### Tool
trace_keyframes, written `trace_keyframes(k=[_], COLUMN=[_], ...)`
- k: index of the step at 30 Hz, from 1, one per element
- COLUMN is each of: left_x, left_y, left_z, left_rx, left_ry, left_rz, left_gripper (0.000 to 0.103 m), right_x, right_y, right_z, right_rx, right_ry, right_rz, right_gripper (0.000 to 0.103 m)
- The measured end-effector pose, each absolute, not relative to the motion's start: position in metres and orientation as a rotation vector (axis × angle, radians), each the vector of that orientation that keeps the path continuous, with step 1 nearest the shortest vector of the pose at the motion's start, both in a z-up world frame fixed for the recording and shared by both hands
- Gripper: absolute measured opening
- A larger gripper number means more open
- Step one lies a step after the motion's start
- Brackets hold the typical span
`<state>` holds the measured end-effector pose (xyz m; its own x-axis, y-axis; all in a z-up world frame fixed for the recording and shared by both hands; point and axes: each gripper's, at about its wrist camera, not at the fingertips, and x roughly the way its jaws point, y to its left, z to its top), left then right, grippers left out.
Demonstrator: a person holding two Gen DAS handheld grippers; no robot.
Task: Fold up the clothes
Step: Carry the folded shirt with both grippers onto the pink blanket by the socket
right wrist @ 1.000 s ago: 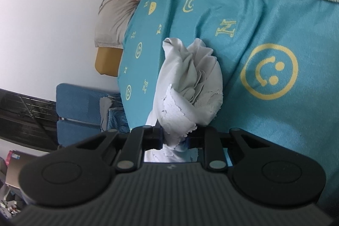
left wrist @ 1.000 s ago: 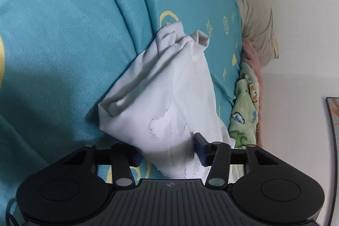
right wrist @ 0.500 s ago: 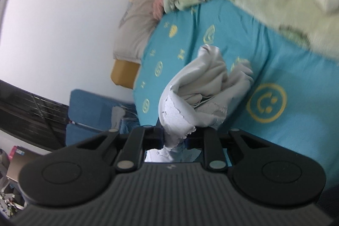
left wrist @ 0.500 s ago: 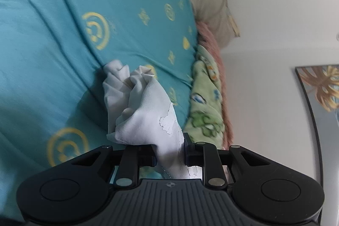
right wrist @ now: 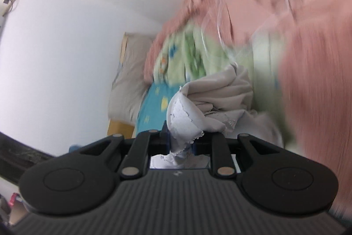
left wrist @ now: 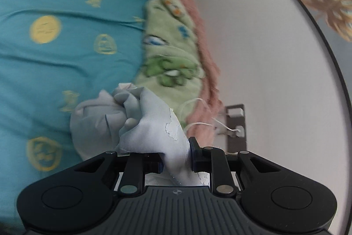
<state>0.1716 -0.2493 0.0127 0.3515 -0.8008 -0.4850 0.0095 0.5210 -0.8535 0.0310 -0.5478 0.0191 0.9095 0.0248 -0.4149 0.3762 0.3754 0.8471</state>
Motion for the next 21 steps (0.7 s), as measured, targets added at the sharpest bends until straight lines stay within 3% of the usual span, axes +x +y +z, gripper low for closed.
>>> trace_keyframes(k=[6,9,12,18,21], left_x=[0.183,0.177,0.178,0.151,0.148], left_y=[-0.371,-0.425,-0.457,-0.458,-0.453], left_z=[0.068,0.073,0.036,-0.060,-0.075], left_rx=[-0.859,-0.784,-0.712,-0.450,-0.382], left_ry=[0.976,0.886,0.914,1.075,1.065], left_rz=[-0.849,-0.923,-0.961,-0.937,-0.958], left_gripper=[0.023,0.024,0.026,0.026,0.029], right_x=[0.034,0.018,0.001,-0.036,-0.050], right_y=[-0.629,-0.651,-0.665,-0.657,-0.646], right_z=[0.106,0.117,0.088,-0.027,-0.051], right_rx=[0.985,0.904,0.877,0.920,0.916], right_ry=[0.175,0.112,0.142,0.387,0.414], right_rz=[-0.319,-0.381,-0.445,-0.521,-0.526], right_gripper=[0.021,0.021,0.021,0.021,0.021])
